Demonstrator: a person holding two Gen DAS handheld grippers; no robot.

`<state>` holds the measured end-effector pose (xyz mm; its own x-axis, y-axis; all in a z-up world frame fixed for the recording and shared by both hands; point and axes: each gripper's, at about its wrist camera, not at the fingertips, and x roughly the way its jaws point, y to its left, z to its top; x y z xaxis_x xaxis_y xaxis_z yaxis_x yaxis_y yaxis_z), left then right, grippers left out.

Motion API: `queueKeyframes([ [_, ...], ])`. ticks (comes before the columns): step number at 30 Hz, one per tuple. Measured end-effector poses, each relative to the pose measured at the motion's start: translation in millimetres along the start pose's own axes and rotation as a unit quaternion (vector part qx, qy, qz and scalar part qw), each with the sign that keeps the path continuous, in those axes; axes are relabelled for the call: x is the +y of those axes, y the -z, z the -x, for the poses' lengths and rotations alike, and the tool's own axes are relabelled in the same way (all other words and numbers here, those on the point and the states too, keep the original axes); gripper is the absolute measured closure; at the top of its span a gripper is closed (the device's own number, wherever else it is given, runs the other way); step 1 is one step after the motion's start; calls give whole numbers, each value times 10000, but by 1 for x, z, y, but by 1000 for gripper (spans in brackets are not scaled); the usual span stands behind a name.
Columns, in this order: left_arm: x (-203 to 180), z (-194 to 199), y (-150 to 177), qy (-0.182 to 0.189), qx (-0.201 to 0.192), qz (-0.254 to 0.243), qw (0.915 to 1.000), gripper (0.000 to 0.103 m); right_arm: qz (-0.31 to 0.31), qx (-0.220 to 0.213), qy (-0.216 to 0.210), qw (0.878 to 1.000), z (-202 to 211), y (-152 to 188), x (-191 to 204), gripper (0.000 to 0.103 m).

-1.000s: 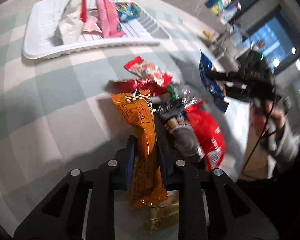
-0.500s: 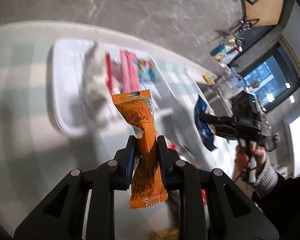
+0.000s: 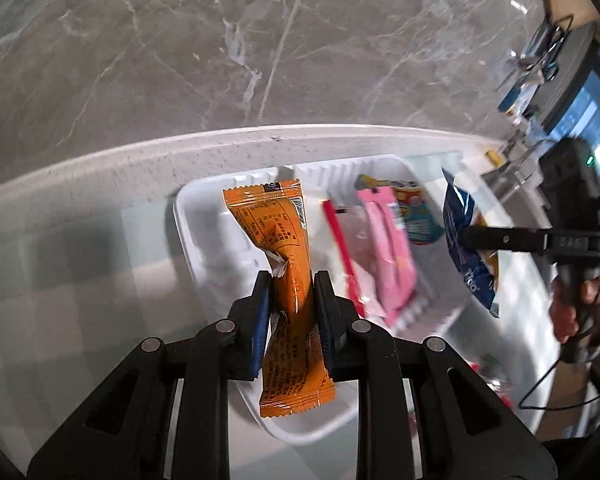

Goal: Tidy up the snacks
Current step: 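Carry the orange bar and Tipo packet into the tray and release both, then grasp the black nut bag with left tool while right tool grasps the red bag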

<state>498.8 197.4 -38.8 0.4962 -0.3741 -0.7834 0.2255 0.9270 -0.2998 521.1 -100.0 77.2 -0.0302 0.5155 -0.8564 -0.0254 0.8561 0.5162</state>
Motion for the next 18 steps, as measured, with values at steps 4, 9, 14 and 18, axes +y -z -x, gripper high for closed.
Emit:
queueKeyframes([
  [4,0,-15,-7,-358,-5,-168,9992,82,368,78,308,9988,-18,-9,12,70],
  [9,4,-28,-11,-587,-39,-199,9981,37,744,63,677,9949,-25,-7,19,65],
  [14,-1,-16,-7,-811,-220,-315,9960,37,1013,-151,740,9920,-7,1,31,59],
  [18,-17,6,0,-1001,-406,-438,9932,37,1123,-363,754,9901,19,12,37,54],
])
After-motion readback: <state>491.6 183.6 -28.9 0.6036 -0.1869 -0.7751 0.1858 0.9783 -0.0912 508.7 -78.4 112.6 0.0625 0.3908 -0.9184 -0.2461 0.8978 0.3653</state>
